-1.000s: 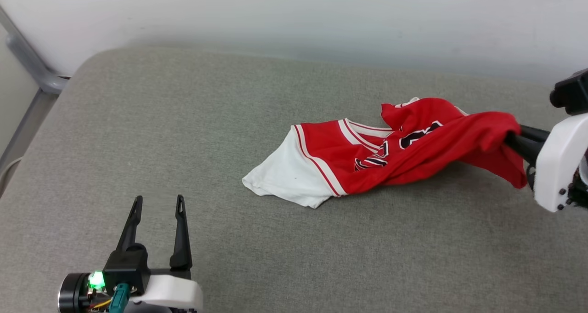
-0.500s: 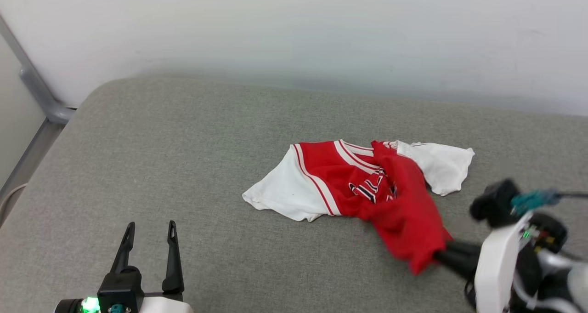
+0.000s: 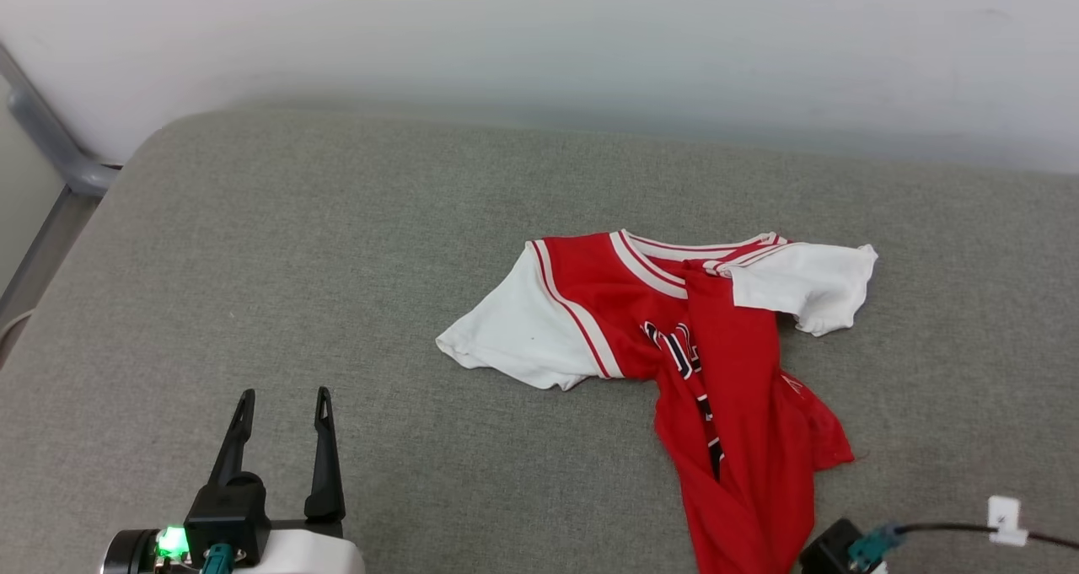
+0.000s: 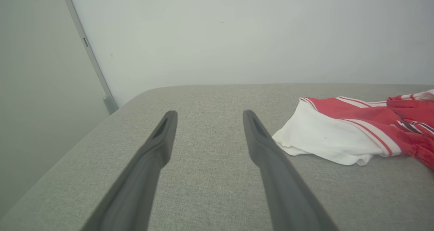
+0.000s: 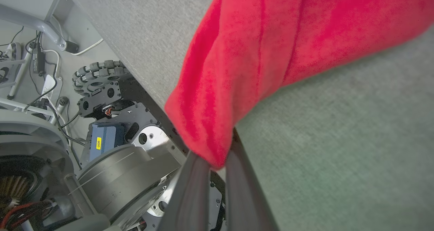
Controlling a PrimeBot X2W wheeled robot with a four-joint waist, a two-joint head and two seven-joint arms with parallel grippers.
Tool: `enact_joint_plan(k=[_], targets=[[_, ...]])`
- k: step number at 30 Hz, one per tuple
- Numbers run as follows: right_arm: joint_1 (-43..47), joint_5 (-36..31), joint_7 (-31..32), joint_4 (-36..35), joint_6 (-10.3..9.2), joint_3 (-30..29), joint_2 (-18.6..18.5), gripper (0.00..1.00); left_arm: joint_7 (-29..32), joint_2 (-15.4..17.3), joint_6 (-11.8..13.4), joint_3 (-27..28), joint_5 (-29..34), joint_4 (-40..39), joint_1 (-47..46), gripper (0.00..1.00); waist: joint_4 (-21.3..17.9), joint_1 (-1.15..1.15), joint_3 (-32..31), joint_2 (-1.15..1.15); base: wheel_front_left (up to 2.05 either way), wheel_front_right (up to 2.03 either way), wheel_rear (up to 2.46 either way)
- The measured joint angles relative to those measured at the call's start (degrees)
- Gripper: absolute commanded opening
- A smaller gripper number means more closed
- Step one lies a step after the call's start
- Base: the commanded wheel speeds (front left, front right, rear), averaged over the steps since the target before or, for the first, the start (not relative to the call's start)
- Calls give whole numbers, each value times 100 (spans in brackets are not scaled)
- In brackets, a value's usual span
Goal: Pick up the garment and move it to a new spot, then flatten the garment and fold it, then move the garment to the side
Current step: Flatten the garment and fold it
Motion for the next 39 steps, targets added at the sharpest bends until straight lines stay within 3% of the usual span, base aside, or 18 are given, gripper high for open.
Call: enact_joint_plan(k=[6,7,8,14,20,26,33,39], targets=[[-13,-48,-469,522,0,171,257,0,0,5,4,43,0,43,-27,100,0,0,69,0,0,0,0],[-27,-63,-593,541,0,141,304,36,0,9,5,56,0,51,-26,100,-14,0,54,0,0,0,0],[-53,-90,-683,538,0,113,326,100,0,16,5,64,0,59,-26,100,-29,0,34,0,0,0,0],[-95,-152,-1154,-30,0,-430,368,100,0,44,5,83,1,81,15,100,-129,0,-141,0,0,0,0],[-126,-495,-1358,-862,0,-1653,281,100,0,49,27,88,7,38,80,100,-222,0,-211,0,0,0,0],[-451,-828,-1206,-1173,0,-2691,285,100,0,38,27,29,10,3,72,100,-176,0,-140,0,0,0,0],[-1284,-1152,-606,-940,0,-3129,138,100,0,20,29,-25,9,-69,-46,100,-64,0,97,0,0,0,0],[-2042,-1148,349,-73,0,-2988,-188,100,0,-9,45,-101,9,-119,-271,100,68,1,419,0,0,0,0]])
